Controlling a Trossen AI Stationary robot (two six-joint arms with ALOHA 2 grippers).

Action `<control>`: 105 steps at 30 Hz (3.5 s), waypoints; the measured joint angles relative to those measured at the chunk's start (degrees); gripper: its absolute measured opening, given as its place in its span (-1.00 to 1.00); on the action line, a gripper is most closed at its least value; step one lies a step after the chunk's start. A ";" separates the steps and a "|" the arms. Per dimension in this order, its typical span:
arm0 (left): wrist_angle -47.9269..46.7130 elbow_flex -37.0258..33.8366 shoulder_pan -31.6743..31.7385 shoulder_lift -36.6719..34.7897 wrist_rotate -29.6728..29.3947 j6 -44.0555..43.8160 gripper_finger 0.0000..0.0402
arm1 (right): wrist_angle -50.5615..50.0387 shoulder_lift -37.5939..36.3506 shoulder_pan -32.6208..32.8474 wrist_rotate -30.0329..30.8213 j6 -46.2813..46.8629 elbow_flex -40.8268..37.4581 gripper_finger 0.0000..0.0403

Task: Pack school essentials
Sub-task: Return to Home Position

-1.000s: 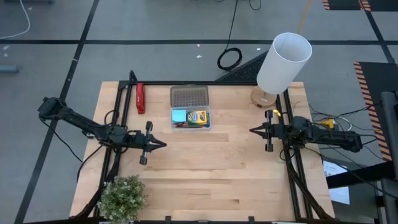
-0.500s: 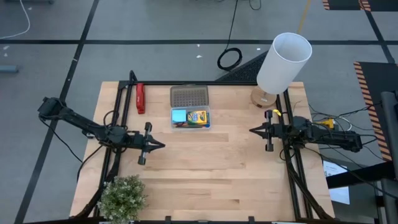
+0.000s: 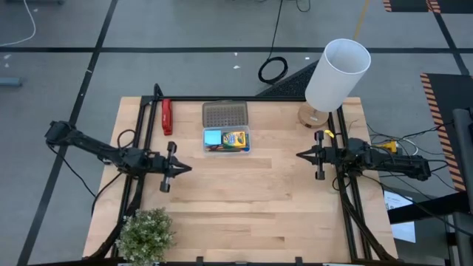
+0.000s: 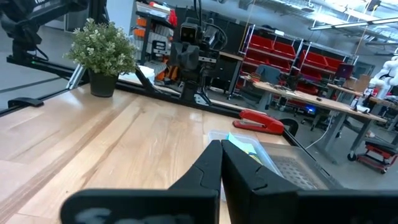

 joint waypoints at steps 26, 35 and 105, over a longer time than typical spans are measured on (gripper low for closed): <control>-33.18 0.05 10.20 -31.05 8.93 -0.90 -0.90 | 0.15 0.00 0.00 0.06 0.00 0.00 -1.00; -33.76 0.11 10.18 -30.72 9.11 -1.87 -0.90 | 0.24 -0.02 0.00 -0.01 0.00 0.00 -1.00; -32.86 0.02 10.18 -30.74 8.33 -2.50 -0.89 | 0.35 0.00 0.00 -0.08 0.00 -0.01 -1.00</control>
